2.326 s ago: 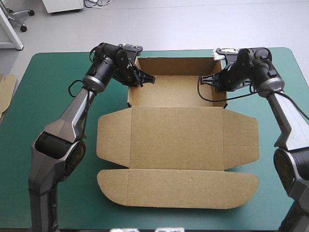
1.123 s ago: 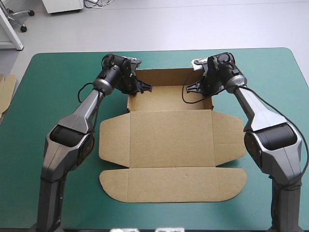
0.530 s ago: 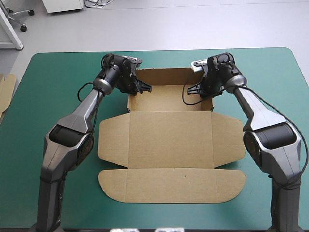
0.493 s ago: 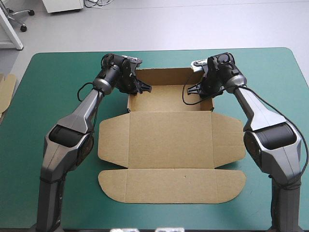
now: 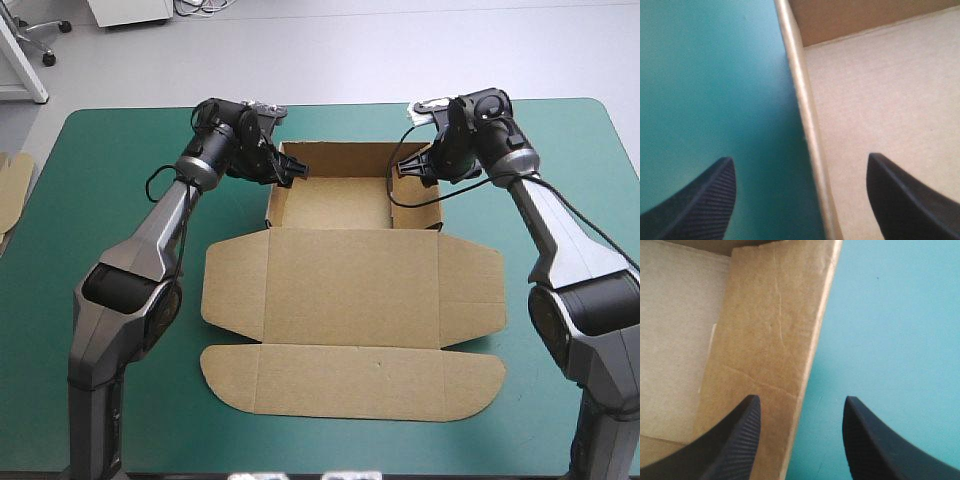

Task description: Fold the box

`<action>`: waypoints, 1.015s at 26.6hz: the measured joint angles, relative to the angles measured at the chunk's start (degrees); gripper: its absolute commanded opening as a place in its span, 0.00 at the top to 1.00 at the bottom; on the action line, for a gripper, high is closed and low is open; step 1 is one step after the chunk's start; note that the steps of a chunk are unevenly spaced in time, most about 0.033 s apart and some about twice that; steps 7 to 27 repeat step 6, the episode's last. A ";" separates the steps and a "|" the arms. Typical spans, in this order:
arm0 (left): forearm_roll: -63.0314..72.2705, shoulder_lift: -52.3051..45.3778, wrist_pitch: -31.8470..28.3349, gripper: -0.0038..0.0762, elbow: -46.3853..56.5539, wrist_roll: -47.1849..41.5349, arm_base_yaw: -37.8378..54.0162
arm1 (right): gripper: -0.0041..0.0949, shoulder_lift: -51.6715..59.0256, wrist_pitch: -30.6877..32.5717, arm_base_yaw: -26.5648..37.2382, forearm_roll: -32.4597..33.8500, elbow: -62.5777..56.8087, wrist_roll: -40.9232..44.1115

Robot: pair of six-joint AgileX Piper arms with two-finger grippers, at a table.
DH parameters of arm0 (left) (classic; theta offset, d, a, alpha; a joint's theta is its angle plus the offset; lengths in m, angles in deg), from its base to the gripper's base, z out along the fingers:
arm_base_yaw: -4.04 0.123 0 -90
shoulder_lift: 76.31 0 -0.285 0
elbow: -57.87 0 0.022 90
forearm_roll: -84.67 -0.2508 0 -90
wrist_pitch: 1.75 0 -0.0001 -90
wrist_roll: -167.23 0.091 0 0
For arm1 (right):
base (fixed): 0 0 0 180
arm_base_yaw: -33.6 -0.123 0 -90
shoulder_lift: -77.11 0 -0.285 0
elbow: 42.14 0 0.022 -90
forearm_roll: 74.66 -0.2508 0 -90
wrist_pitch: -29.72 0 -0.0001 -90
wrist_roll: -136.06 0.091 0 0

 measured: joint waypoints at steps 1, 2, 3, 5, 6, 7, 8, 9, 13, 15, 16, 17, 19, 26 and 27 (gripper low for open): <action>0.39 -1.06 0.07 0.29 0.00 0.01 0.00 | 0.47 0.91 0.08 0.00 0.00 -0.08 0.00; 0.39 -2.17 0.11 0.29 0.00 0.07 0.00 | 0.47 1.96 0.12 0.00 0.00 -0.39 -0.02; 0.39 -3.34 0.18 0.32 0.00 0.18 0.00 | 0.48 3.18 0.12 0.00 -0.05 -0.80 -0.15; 0.39 -8.71 -0.68 0.38 2.37 0.95 0.00 | 0.51 9.88 -1.55 0.00 0.12 -5.93 -0.50; -0.09 -10.61 -1.57 0.39 4.01 1.02 0.00 | 0.52 12.36 -2.83 0.00 0.28 -8.54 -0.50; -0.09 -10.61 -1.57 0.39 4.01 1.02 0.00 | 0.52 12.36 -2.83 0.00 0.28 -8.54 -0.50; -0.09 -10.61 -1.57 0.39 4.01 1.02 0.00 | 0.52 12.36 -2.83 0.00 0.28 -8.54 -0.50; -0.09 -10.61 -1.57 0.39 4.01 1.02 0.00 | 0.52 12.36 -2.83 0.00 0.28 -8.54 -0.50; -0.09 -10.61 -1.57 0.39 4.01 1.02 0.00 | 0.52 12.36 -2.83 0.00 0.28 -8.54 -0.50; -0.09 -10.61 -1.57 0.39 4.01 1.02 0.00 | 0.52 12.36 -2.83 0.00 0.28 -8.54 -0.50; -0.09 -10.61 -1.57 0.39 4.01 1.02 0.00 | 0.52 12.36 -2.83 0.00 0.28 -8.54 -0.50; -0.09 -10.61 -1.57 0.39 4.01 1.02 0.00 | 0.52 12.36 -2.83 0.00 0.28 -8.54 -0.50; -0.09 -10.61 -1.57 0.39 4.01 1.02 0.00 | 0.52 12.36 -2.83 0.00 0.28 -8.54 -0.50; -0.09 -10.61 -1.57 0.39 4.01 1.02 0.00 | 0.52 12.36 -2.83 0.00 0.28 -8.54 -0.50; -0.09 -10.61 -1.57 0.39 4.01 1.02 0.00 | 0.52 12.36 -2.83 0.00 0.28 -8.54 -0.50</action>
